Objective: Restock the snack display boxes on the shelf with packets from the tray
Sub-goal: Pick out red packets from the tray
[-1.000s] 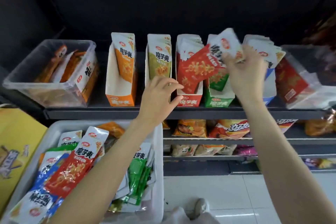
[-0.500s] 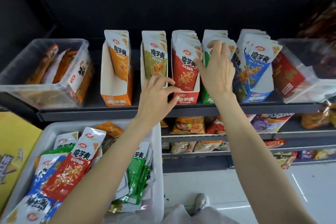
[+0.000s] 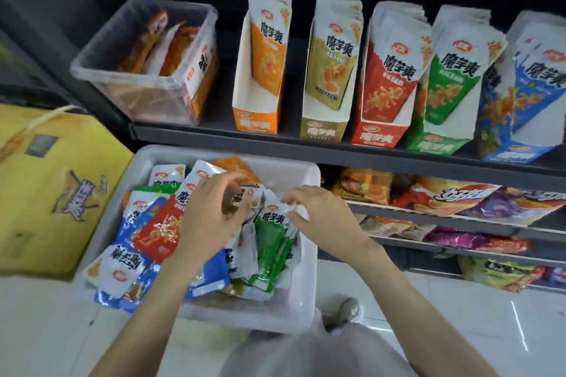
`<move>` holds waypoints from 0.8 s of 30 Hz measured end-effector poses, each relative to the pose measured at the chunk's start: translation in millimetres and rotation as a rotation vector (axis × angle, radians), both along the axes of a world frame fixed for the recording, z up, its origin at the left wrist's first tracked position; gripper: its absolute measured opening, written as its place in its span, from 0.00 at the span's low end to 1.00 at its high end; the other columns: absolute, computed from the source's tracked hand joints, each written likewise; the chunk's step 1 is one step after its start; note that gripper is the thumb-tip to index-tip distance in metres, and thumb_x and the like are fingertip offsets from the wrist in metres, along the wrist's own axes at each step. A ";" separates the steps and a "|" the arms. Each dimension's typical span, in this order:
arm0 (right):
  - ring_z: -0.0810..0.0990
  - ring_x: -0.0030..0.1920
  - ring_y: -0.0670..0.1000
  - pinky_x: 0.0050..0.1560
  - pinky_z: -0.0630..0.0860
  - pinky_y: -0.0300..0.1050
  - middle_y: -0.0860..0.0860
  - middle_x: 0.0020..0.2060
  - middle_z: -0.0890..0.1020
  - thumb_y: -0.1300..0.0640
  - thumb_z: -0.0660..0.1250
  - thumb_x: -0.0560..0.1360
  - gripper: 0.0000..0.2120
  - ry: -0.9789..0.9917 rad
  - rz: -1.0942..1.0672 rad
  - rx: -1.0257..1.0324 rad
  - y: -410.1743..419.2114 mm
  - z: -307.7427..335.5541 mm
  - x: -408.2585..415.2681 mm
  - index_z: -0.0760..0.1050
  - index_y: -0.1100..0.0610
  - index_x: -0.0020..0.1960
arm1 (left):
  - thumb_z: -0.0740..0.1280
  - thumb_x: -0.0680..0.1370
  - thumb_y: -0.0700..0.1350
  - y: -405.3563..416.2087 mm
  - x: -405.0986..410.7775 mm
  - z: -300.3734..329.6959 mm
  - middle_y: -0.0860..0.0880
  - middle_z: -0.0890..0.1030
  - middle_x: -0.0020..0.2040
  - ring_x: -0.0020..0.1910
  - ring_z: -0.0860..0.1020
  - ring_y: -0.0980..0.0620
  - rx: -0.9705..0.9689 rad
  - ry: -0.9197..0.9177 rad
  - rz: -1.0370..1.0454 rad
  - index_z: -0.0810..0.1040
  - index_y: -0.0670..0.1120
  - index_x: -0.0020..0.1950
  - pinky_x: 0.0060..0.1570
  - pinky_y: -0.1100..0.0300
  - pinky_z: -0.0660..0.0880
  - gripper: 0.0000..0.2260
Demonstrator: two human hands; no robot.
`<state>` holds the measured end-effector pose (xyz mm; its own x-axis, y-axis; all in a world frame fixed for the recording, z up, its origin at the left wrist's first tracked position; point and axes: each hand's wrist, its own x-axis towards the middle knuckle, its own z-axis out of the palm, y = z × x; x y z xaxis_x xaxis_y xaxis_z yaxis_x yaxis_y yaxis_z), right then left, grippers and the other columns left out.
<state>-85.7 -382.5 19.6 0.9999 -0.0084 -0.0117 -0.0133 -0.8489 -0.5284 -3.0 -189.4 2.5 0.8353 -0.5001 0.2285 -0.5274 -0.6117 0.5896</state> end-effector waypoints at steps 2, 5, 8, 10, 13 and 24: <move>0.76 0.59 0.53 0.58 0.73 0.48 0.50 0.59 0.78 0.60 0.63 0.76 0.16 0.077 0.109 -0.235 13.7 -15.1 11.6 0.73 0.52 0.63 | 0.60 0.72 0.60 25.5 -2.3 -18.5 0.49 0.78 0.51 0.51 0.74 0.46 0.253 -0.022 -0.046 0.73 0.49 0.62 0.50 0.52 0.72 0.23; 0.68 0.67 0.56 0.62 0.68 0.51 0.53 0.67 0.71 0.67 0.63 0.73 0.26 0.199 0.328 -0.541 20.9 -35.0 27.2 0.67 0.54 0.70 | 0.59 0.71 0.64 44.7 -11.1 -34.6 0.50 0.77 0.57 0.57 0.72 0.47 0.432 0.014 -0.125 0.75 0.52 0.61 0.55 0.48 0.72 0.25; 0.63 0.70 0.54 0.60 0.65 0.49 0.48 0.69 0.69 0.67 0.64 0.75 0.27 0.240 0.478 -0.597 18.1 -45.7 41.5 0.67 0.50 0.70 | 0.59 0.71 0.65 39.3 -22.0 -36.7 0.53 0.77 0.56 0.57 0.72 0.49 0.409 -0.011 -0.187 0.76 0.53 0.58 0.55 0.51 0.70 0.23; 0.69 0.66 0.54 0.53 0.68 0.48 0.47 0.66 0.73 0.65 0.63 0.76 0.24 0.259 0.535 -0.590 17.4 -47.3 49.6 0.69 0.48 0.69 | 0.59 0.70 0.67 30.1 -28.3 -37.2 0.53 0.78 0.55 0.56 0.74 0.49 0.395 -0.015 -0.195 0.77 0.52 0.58 0.56 0.51 0.69 0.25; 0.76 0.46 0.57 0.39 0.66 0.46 0.53 0.49 0.81 0.64 0.62 0.75 0.14 0.322 0.582 -0.676 13.0 -34.4 56.8 0.75 0.55 0.59 | 0.56 0.69 0.70 14.1 -34.3 -39.3 0.51 0.80 0.56 0.57 0.76 0.48 0.403 -0.016 -0.158 0.77 0.51 0.60 0.59 0.52 0.69 0.31; 0.79 0.43 0.42 0.43 0.73 0.34 0.43 0.44 0.79 0.57 0.71 0.74 0.12 -0.204 -0.235 0.400 -23.6 24.0 20.8 0.69 0.50 0.52 | 0.69 0.76 0.42 -17.1 -36.6 -6.2 0.58 0.82 0.37 0.35 0.81 0.60 -0.297 0.484 0.107 0.82 0.47 0.47 0.37 0.65 0.75 0.03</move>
